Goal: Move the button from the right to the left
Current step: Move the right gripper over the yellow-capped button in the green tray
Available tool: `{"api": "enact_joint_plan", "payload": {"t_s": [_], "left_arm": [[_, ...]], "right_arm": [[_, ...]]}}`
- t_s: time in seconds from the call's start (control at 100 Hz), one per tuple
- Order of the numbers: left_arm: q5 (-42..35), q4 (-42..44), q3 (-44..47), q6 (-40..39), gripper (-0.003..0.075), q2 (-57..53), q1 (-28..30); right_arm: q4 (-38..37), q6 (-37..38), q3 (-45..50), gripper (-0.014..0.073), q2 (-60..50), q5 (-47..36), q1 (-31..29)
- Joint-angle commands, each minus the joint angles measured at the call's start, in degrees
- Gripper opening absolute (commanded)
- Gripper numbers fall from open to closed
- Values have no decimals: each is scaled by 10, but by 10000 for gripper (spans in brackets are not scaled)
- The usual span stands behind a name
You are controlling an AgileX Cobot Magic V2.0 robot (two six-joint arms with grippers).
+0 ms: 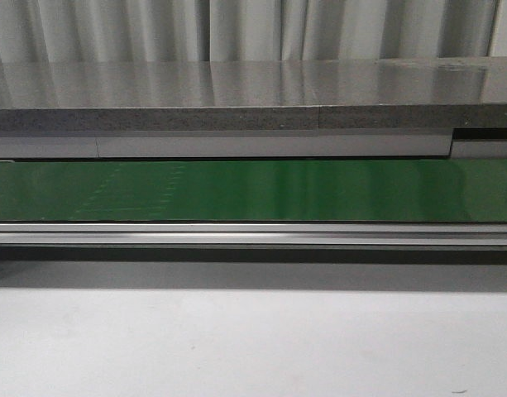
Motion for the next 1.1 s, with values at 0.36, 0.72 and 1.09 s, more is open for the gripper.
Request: {"api": "enact_joint_plan", "payload": {"t_s": [0.36,0.72,1.09], "left_arm": [[-46,-4,24,-7,5,-20,1],[-46,-4,24,-7,5,-20,1],[-46,-4,24,-7,5,-20,1]], "right_arm": [[-7,-1,0,-68,-10,-47,-2],[-7,-1,0,-68,-10,-50,-2],[-6,-1,-40,-68,-9,-71,-2]]}}
